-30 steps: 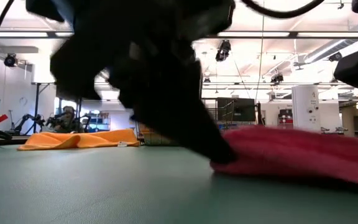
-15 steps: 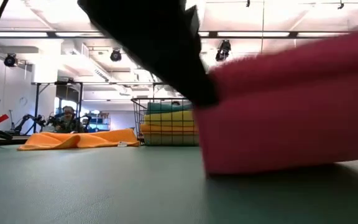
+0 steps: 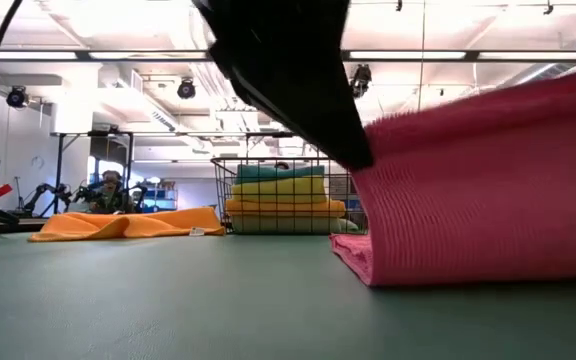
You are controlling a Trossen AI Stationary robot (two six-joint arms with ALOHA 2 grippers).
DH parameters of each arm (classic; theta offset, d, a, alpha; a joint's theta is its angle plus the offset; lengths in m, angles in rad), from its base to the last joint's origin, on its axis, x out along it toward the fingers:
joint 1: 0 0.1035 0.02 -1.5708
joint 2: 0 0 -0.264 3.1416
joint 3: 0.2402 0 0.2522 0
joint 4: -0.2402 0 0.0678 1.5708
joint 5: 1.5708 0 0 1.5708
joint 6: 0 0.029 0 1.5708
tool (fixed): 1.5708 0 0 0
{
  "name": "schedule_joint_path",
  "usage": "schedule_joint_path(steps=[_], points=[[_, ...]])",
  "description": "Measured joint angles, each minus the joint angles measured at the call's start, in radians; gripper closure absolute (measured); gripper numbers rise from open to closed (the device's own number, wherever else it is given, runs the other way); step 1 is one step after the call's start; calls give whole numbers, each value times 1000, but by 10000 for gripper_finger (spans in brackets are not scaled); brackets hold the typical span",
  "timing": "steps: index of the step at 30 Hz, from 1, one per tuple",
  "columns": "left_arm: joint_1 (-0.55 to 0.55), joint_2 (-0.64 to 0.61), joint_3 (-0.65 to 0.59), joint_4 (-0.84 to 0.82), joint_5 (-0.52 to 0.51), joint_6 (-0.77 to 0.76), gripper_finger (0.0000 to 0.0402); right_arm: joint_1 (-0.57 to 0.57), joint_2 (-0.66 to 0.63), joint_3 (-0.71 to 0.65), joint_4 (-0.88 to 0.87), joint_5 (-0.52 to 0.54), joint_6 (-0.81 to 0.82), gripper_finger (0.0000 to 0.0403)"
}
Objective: Fold microfiber towels
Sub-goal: Fold the pink microfiber cloth
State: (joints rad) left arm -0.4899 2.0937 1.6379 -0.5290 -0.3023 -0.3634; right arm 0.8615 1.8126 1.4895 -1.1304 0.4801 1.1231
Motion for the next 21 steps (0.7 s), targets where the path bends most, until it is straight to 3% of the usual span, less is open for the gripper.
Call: schedule_joint_path(steps=[12,21], points=[[108,0,-1,-66,-15,-50,386,-91,0,-83,-89,84,30,394],[178,0,-1,-97,-17,-49,386,-181,-5,-131,-92,76,-78,394]])
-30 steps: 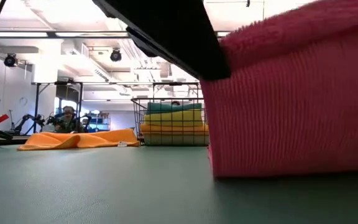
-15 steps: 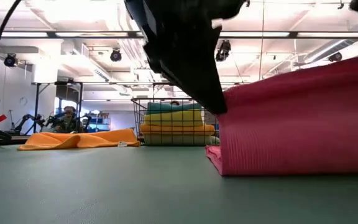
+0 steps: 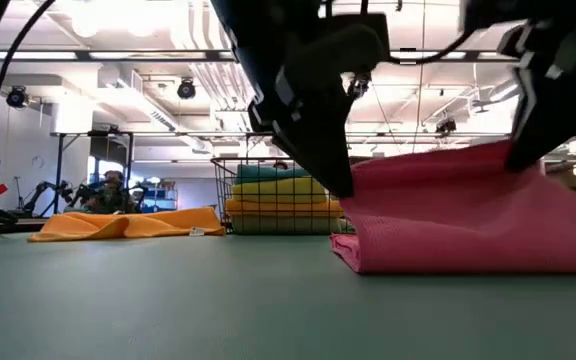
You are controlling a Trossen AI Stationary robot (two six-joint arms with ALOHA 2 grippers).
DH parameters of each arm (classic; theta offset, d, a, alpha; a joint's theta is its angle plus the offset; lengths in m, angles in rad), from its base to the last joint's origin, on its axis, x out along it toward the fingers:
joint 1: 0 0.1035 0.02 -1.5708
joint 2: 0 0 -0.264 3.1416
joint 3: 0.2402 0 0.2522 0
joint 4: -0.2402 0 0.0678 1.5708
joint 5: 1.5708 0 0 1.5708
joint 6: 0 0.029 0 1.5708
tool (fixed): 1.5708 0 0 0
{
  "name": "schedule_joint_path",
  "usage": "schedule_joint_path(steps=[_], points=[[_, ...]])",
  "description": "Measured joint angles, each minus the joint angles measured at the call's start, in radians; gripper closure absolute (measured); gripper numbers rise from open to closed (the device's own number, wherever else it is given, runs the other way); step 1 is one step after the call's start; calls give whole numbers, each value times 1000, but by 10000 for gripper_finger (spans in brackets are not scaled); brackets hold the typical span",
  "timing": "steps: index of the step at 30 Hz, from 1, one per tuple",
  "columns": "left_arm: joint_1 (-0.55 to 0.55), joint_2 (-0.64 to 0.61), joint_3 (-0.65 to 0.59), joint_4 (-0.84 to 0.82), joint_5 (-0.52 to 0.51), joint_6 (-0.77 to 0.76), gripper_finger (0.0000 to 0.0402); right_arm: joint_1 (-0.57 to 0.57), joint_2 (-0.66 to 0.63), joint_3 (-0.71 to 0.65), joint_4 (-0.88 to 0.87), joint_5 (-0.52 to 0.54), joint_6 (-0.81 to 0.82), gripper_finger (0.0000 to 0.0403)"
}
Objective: Fold microfiber towels
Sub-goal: Fold the pink microfiber cloth, then put the pink microfiber cloth into the wire basket
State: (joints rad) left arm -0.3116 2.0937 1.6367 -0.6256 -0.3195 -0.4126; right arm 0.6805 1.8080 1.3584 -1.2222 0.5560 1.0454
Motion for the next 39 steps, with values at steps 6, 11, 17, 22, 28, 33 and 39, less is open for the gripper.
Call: schedule_joint_path(steps=[6,11,17,22,28,33,39], points=[[33,0,-5,-12,5,1,386,-64,0,-31,2,-6,-43,394],[49,0,-7,-13,10,8,386,-104,0,-39,4,-13,-106,394],[68,0,-7,-13,10,9,386,-119,-1,-39,4,-6,-128,394],[71,0,-7,-13,10,9,384,-123,-2,-39,3,-6,-140,377],[77,0,-4,-12,10,9,342,-145,-12,-39,-3,-5,-140,335],[93,0,-3,-12,-1,10,278,-164,-32,-39,-34,1,-137,306],[111,-28,5,-90,7,77,224,-158,-137,-41,-141,2,-54,304]])
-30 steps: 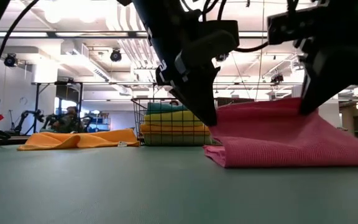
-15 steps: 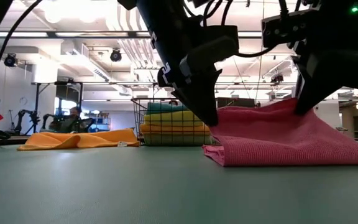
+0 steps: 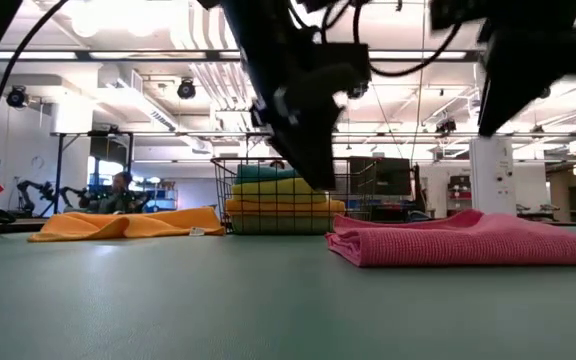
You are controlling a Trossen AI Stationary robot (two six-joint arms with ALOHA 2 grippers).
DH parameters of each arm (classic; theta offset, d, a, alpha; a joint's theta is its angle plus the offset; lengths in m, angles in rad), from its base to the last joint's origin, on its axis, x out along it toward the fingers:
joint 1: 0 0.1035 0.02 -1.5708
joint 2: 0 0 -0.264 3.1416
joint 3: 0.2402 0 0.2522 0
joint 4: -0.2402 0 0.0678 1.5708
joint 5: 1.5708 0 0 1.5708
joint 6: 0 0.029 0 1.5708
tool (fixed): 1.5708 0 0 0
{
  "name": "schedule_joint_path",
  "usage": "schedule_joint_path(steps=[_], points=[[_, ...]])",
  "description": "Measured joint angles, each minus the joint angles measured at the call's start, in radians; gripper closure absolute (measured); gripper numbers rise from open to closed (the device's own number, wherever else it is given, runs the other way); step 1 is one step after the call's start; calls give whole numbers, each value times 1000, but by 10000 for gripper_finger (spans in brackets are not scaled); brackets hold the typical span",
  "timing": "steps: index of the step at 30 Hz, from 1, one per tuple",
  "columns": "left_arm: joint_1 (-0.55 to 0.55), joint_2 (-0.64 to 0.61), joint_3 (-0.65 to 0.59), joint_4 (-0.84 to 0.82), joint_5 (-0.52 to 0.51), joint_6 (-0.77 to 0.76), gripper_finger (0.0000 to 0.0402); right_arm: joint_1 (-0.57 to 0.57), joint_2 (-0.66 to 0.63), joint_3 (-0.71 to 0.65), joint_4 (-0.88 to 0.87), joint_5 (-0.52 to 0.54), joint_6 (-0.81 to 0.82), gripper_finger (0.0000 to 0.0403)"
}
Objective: Fold microfiber towels
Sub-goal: Put the pink microfiber cloth into the wire basket
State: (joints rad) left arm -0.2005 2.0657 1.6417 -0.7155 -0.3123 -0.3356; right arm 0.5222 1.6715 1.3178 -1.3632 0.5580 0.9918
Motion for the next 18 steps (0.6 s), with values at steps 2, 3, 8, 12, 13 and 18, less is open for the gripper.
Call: schedule_joint_path(steps=[2,3,8,12,13,18], points=[[-2,-22,0,-39,4,2,220,19,-55,0,-4,0,7,308],[-7,-36,-2,-40,5,2,220,32,-88,-3,-1,1,7,309],[-58,-88,-4,-22,-5,3,219,111,-215,-25,8,-7,40,314],[-124,-105,-8,35,-22,14,219,195,-277,-50,17,-8,71,309],[-143,-105,-11,54,-32,27,219,217,-283,-57,23,-8,72,306],[-223,-76,-18,152,-69,145,219,321,-296,-104,102,-25,70,286]])
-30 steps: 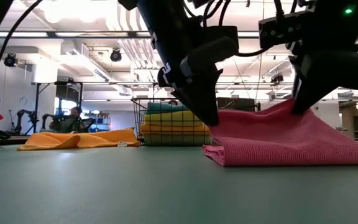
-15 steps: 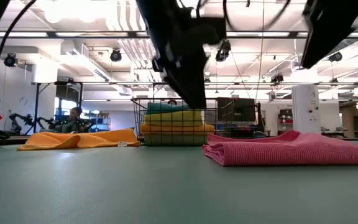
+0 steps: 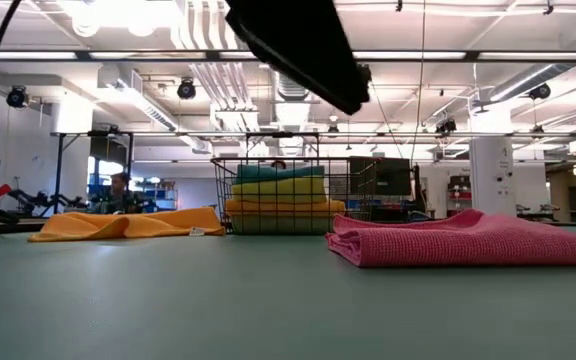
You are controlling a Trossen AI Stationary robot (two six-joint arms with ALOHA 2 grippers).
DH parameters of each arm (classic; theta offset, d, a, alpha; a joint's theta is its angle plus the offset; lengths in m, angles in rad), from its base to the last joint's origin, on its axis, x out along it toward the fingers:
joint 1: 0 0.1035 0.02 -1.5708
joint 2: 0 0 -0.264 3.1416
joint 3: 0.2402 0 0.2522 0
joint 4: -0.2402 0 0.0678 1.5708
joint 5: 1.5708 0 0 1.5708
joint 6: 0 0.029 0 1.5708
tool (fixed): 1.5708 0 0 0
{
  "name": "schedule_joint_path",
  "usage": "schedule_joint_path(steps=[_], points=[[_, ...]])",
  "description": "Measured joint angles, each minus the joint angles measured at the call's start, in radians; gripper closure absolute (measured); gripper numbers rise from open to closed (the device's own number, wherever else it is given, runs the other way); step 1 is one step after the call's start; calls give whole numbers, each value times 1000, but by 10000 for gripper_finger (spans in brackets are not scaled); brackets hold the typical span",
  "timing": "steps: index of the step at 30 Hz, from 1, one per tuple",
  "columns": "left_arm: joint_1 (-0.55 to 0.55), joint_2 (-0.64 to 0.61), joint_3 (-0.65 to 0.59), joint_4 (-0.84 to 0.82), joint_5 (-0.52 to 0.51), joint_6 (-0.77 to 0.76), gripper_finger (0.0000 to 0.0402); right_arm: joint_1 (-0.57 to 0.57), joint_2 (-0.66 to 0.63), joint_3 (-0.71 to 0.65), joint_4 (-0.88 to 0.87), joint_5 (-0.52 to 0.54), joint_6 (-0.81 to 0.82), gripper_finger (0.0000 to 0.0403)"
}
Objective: Fold microfiber towels
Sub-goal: Put the pink microfiber cloth into the wire basket
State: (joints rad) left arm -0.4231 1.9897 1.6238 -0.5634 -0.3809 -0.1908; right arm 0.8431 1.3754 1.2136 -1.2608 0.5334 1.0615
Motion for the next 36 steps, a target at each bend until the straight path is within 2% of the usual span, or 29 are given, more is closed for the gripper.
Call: schedule_joint_path(steps=[6,13,18,22,29,36], points=[[-26,50,-1,41,-19,16,219,70,7,-91,222,-37,-10,261],[-27,94,-4,108,-15,15,219,79,25,-225,525,-34,-149,259],[-27,128,-4,132,-12,19,219,73,58,-249,637,-26,-277,255],[-24,155,-10,135,-7,24,219,62,99,-265,675,-25,-346,252],[-15,172,-12,140,-15,25,219,15,186,-254,675,10,-378,251],[15,172,-17,147,-14,24,219,-51,266,-236,678,-8,-389,250]])
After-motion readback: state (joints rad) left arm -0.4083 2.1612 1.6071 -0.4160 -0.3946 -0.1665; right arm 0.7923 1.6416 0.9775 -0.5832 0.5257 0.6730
